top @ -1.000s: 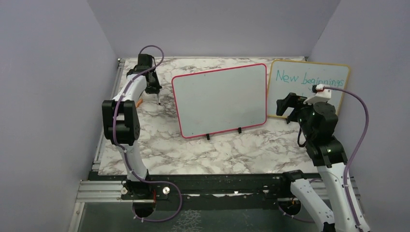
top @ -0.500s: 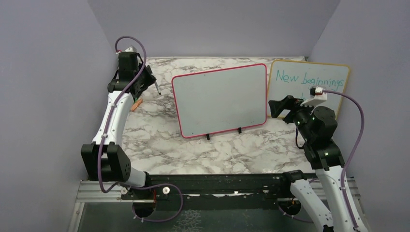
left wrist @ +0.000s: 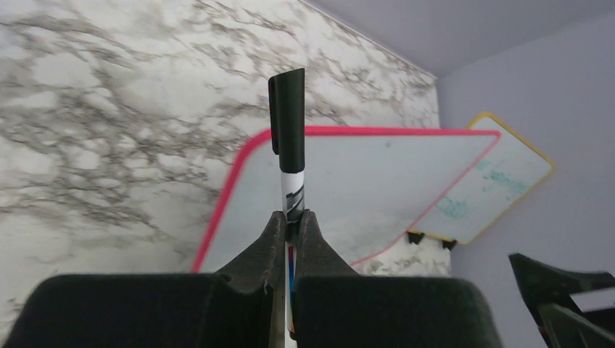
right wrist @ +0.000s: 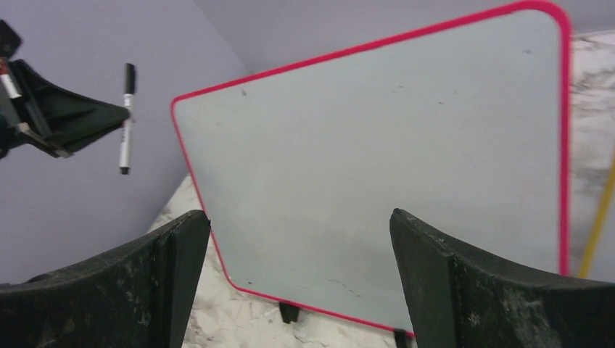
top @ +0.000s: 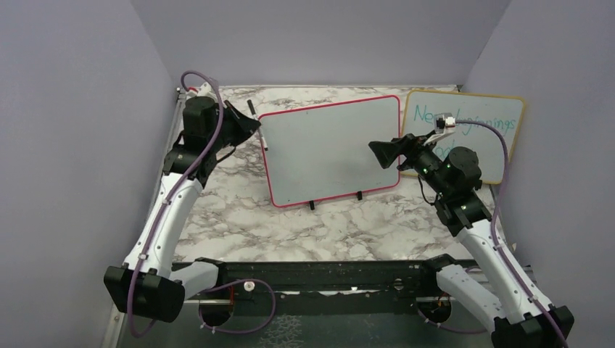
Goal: Write a sentence on the whiteboard
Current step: Pick up the whiteboard marker at the center of the board.
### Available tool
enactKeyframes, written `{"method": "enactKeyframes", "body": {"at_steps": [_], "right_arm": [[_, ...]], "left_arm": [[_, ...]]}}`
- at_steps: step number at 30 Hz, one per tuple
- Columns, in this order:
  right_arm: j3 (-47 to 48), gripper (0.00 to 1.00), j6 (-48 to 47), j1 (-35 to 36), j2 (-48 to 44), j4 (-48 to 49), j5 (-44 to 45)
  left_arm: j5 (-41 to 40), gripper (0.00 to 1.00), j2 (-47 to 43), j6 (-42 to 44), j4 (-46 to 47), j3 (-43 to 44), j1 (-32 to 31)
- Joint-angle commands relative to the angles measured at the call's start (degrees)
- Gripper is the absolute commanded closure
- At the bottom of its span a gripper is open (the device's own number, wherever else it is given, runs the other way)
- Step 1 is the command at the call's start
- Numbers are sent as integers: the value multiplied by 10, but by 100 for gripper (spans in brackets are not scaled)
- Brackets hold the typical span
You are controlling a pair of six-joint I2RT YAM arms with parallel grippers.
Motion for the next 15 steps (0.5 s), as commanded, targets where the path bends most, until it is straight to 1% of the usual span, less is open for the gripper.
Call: {"method": "enactKeyframes", "body": {"at_steps": [1,5,6,7,11,15], "right_arm": [[0,0,23,63,25,112,12],[0,4,26,119,62,142,52],[1,3,24,128,67,144,63],[0,0,20,137,72,147,66],[5,0,19,148,92,150,64],[24,0,6,155,112,131,52]], "left_arm": [[-31,100,-38,-74,78,-46,-100],[-76,100,-44,-112,127,-78,-177],[-83,100,-46,-122,136,-85,-189],[-92,100,-49,-134,151,-94,-200],[-114,100,-53,-170,211,-127,-242],[-163,100,-50,-191,242,-136,-276]]}}
